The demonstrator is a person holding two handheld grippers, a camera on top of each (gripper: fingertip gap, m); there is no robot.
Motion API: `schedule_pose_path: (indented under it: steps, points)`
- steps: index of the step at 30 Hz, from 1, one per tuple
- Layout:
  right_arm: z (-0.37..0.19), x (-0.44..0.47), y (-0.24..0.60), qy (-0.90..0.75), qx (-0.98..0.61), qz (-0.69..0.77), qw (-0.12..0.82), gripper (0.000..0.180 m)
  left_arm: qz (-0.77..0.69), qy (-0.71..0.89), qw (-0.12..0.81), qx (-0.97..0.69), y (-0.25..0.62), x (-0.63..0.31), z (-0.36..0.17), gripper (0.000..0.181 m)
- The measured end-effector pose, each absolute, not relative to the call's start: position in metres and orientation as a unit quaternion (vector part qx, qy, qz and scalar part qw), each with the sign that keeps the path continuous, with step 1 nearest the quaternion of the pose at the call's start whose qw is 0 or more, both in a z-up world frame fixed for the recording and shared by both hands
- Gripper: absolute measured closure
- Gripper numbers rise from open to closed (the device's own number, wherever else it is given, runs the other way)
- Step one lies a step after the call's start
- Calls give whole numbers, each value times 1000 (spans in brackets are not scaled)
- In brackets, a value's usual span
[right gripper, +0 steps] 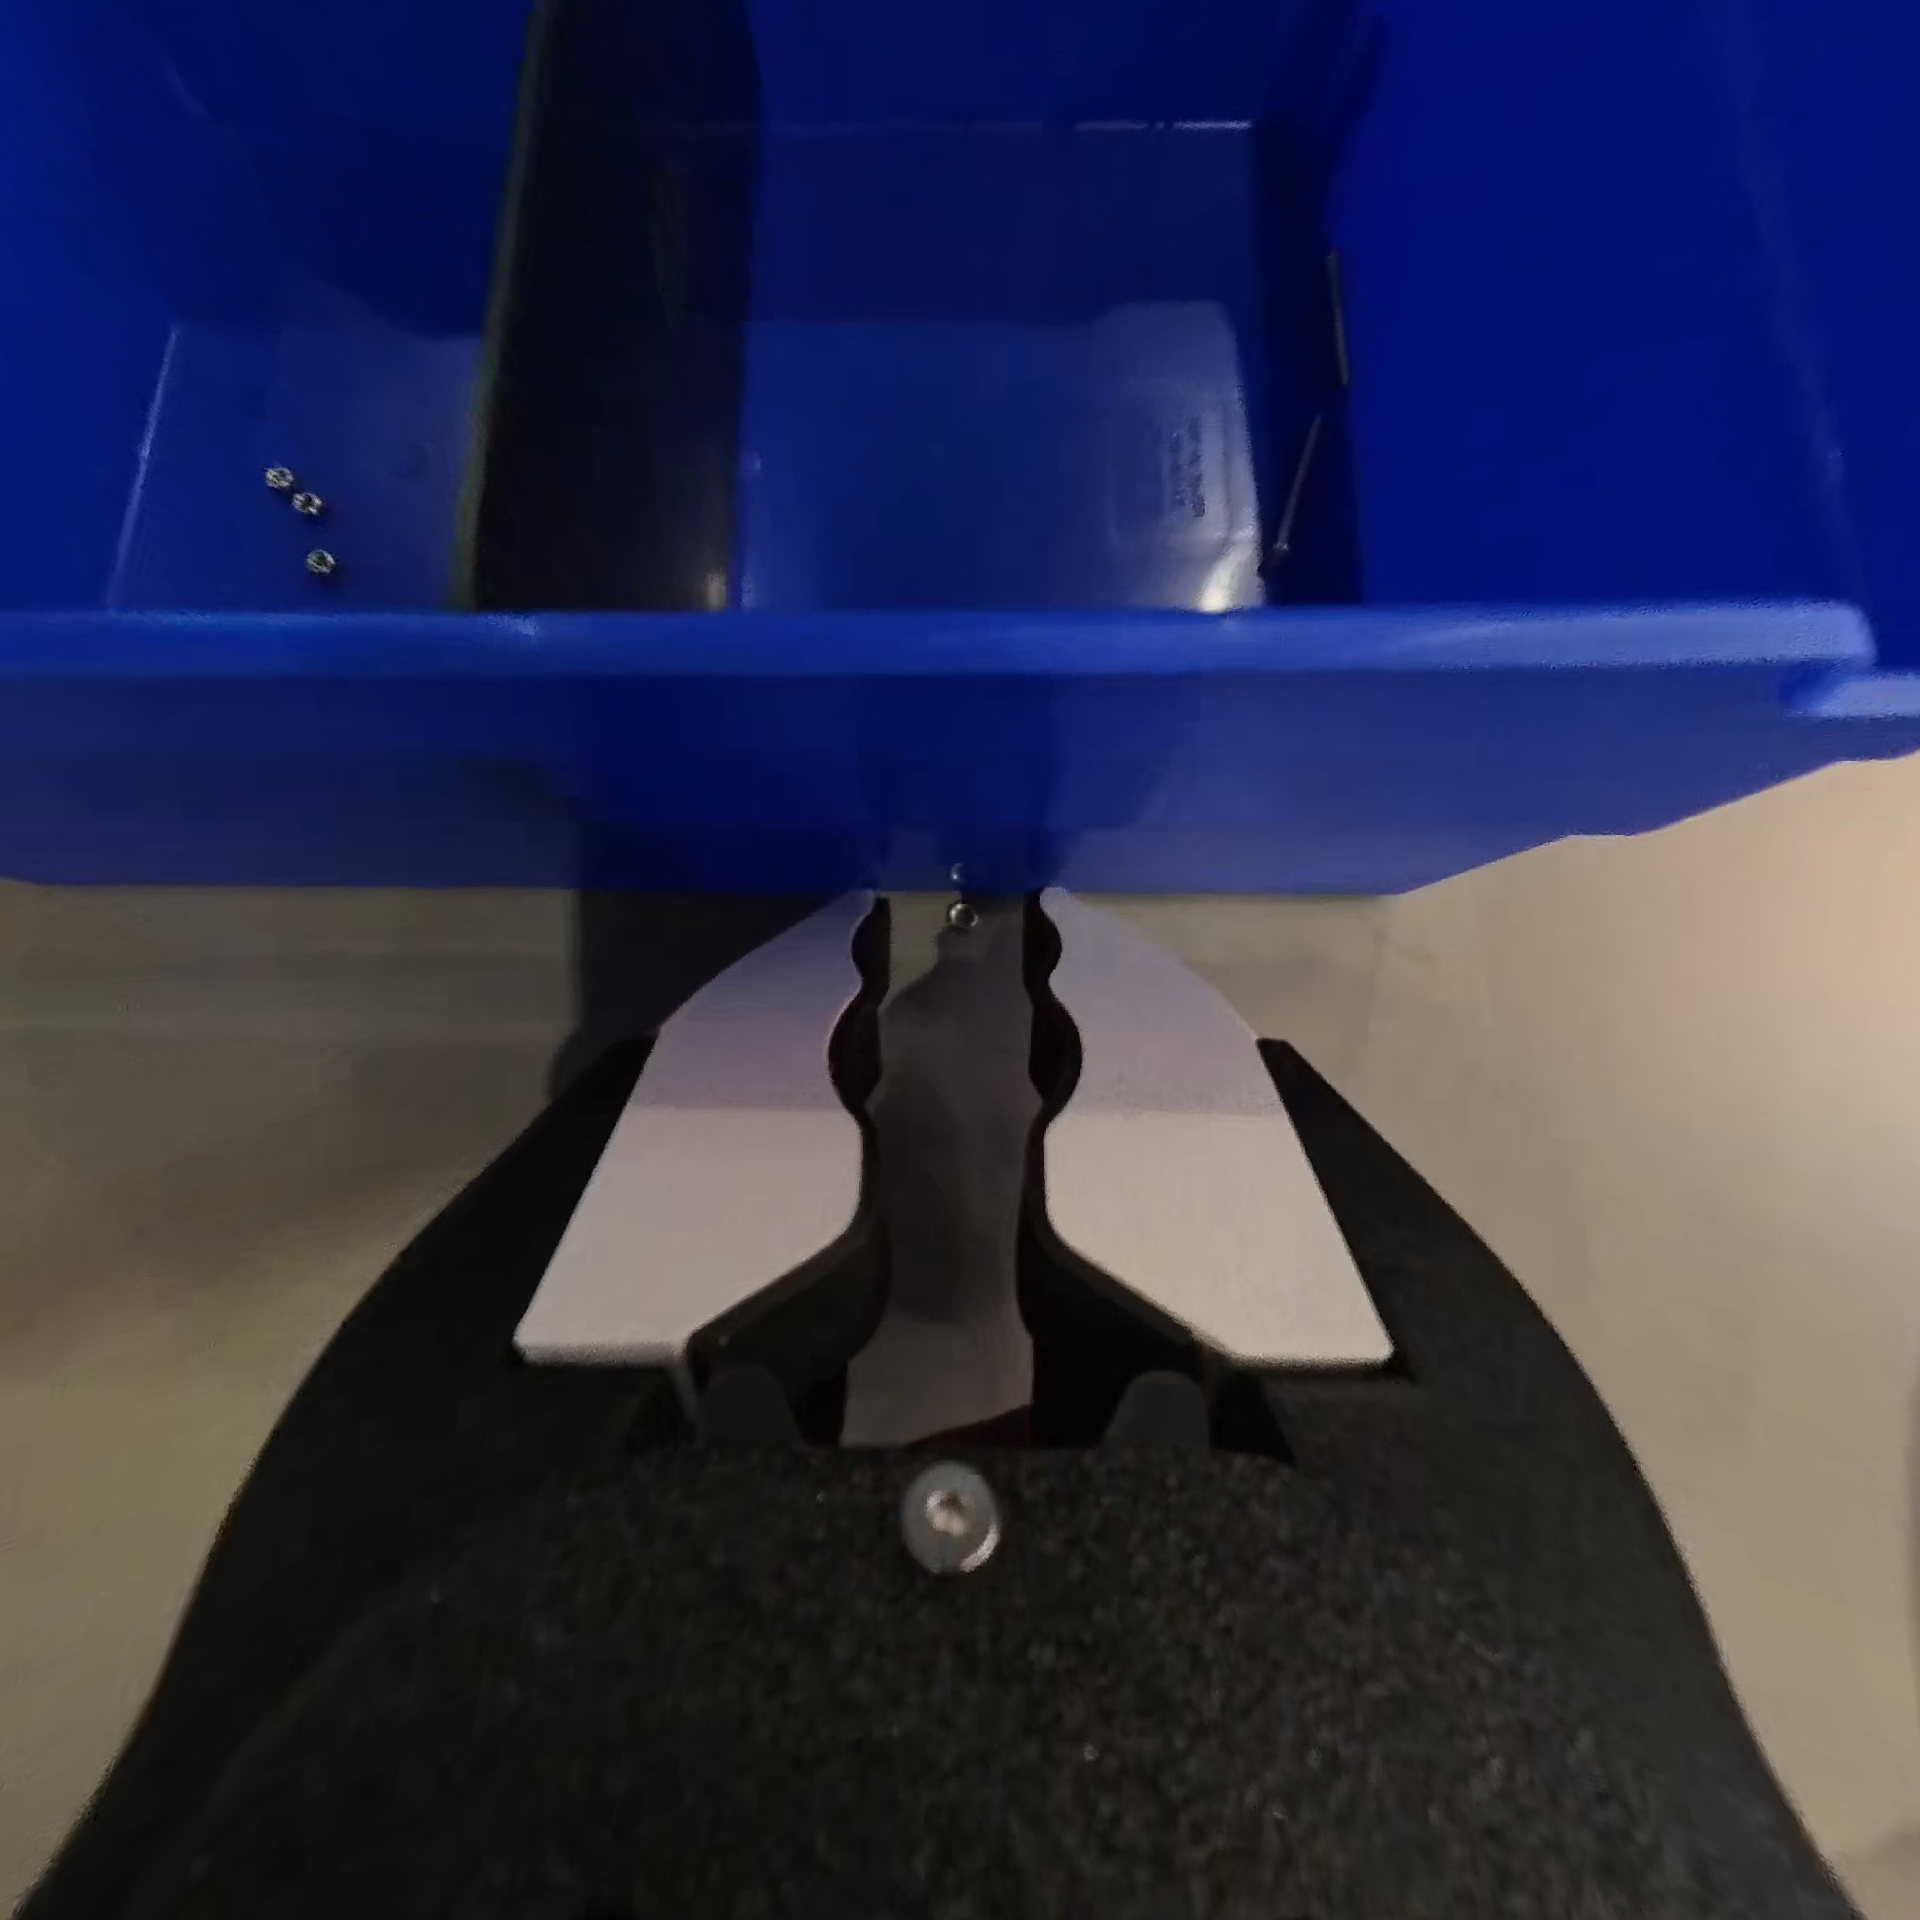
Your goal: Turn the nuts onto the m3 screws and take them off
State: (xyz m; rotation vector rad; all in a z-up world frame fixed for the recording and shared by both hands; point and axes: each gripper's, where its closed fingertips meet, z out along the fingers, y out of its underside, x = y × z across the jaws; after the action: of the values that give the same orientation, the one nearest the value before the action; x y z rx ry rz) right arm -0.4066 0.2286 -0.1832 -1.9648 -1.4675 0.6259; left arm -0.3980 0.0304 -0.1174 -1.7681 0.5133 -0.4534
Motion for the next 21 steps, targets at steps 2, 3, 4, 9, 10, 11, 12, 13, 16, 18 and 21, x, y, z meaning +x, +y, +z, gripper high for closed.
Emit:
schedule_pose_path:
  steps: [2, 3, 4, 9, 10, 11, 12, 13, 16, 18, 21]
  points:
    - [-189, -408, 229, -557, -742, 234, 291, 157, -197, 222, 581, -758, 30, -397, -118, 176]
    - [-191, -408, 229, -562, -742, 230, 285, 157, -198, 220, 582, -758, 30, -398, -118, 176]
    - [-191, -409, 231, -563, -741, 225, 289, 158, -199, 219, 582, -758, 30, -398, -117, 177]
    - [-192, -409, 231, -563, -741, 231, 282, 172, -203, 223, 578, -759, 30, -397, -119, 176]
    - [-192, -409, 231, -566, -739, 231, 282, 174, -203, 223, 577, -759, 30, -397, -119, 176]
    - [-192, -409, 231, -567, -738, 230, 284, 174, -202, 223, 578, -759, 30, -397, -119, 177]
    - [-192, -409, 230, -568, -737, 229, 287, 174, -202, 224, 578, -759, 30, -397, -119, 176]
    - [-192, -409, 230, -569, -736, 228, 288, 174, -202, 225, 577, -759, 30, -396, -119, 176]
    - [-191, -408, 228, -571, -733, 227, 293, 174, -201, 227, 577, -758, 29, -396, -119, 176]
    - [-188, -405, 225, -568, -730, 229, 303, 174, -199, 229, 577, -758, 29, -396, -120, 176]
    - [-179, -394, 213, -574, -719, 229, 319, 174, -196, 234, 577, -757, 28, -395, -120, 177]
